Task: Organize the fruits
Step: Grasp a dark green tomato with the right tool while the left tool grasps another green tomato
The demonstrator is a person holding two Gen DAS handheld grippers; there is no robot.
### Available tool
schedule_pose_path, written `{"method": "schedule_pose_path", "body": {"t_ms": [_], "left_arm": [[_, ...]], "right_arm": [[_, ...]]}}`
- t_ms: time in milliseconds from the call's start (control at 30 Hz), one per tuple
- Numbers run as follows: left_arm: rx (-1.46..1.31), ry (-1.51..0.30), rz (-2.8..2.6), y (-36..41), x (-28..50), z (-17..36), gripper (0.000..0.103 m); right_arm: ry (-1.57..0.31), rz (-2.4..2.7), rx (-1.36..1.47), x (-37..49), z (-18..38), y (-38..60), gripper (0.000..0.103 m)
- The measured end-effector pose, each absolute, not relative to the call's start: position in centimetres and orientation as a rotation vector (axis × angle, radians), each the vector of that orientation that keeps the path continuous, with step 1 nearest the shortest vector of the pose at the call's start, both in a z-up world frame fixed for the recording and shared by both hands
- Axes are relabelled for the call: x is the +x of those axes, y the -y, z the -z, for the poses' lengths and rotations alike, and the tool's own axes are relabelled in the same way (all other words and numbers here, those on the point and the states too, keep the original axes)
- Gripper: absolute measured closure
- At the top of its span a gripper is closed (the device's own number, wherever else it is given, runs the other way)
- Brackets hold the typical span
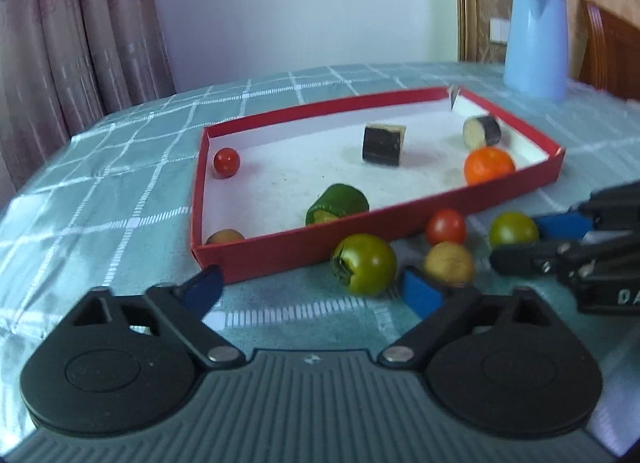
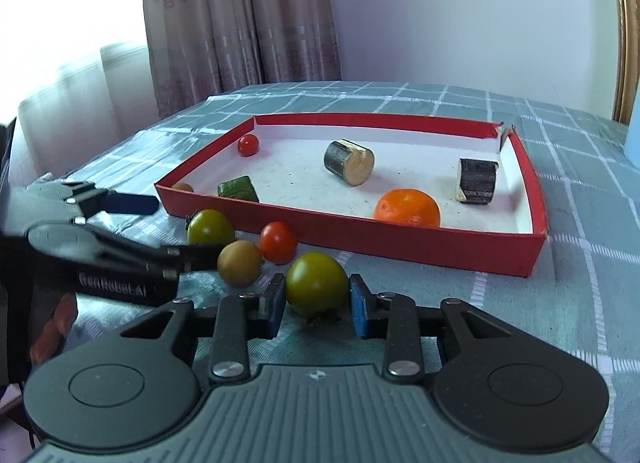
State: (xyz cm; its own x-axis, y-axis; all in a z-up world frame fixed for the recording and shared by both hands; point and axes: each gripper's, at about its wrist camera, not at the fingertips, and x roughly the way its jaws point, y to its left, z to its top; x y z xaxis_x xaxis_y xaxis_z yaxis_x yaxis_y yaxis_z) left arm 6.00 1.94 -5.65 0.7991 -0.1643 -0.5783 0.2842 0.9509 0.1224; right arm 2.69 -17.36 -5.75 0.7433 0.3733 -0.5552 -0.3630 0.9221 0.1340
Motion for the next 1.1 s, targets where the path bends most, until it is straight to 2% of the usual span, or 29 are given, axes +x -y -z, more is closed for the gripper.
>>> {"method": "schedule_pose_path", "body": {"t_ms": [367, 467, 533, 633, 700, 767, 867, 1100], "left_arm": [[0.169, -0.619, 0.224, -1.9, 6.9, 5.6, 0.015], [0.157, -0.615, 0.252, -1.8, 6.5, 5.6, 0.03], [0.172, -0.602, 0.258, -1.5, 6.2, 5.6, 0.035], [0.174, -0.596, 0.273, -1.2, 5.8, 5.6, 0.048], [0.178, -0.589, 0.288, -0.9, 5.5, 5.6, 0.061], [0.189, -0.582, 0.301, -0.6, 5.3, 5.6, 0.068], [0.215, -0.57, 0.301, -0.2, 5.0, 5.7, 0.071], [0.224, -0.565, 0.295, 0.0, 4.9, 5.7, 0.072]], "right_arm": [[-0.61, -0.401, 0.008, 2.7, 5.8, 17.1, 0.07], [-0.611, -0.401, 0.008, 2.7, 5.8, 17.1, 0.07], [-0.61, -0.401, 0.009, 2.7, 5.8, 17.1, 0.07], [-0.61, -0.401, 0.009, 2.7, 5.8, 17.1, 0.07], [-0.61, -0.401, 0.009, 2.7, 5.8, 17.1, 0.07], [-0.61, -0.401, 0.008, 2.7, 5.8, 17.1, 0.07], [-0.61, -0.401, 0.008, 2.7, 5.8, 17.1, 0.07], [-0.608, -0.4, 0.008, 2.7, 5.8, 17.1, 0.07]]}}
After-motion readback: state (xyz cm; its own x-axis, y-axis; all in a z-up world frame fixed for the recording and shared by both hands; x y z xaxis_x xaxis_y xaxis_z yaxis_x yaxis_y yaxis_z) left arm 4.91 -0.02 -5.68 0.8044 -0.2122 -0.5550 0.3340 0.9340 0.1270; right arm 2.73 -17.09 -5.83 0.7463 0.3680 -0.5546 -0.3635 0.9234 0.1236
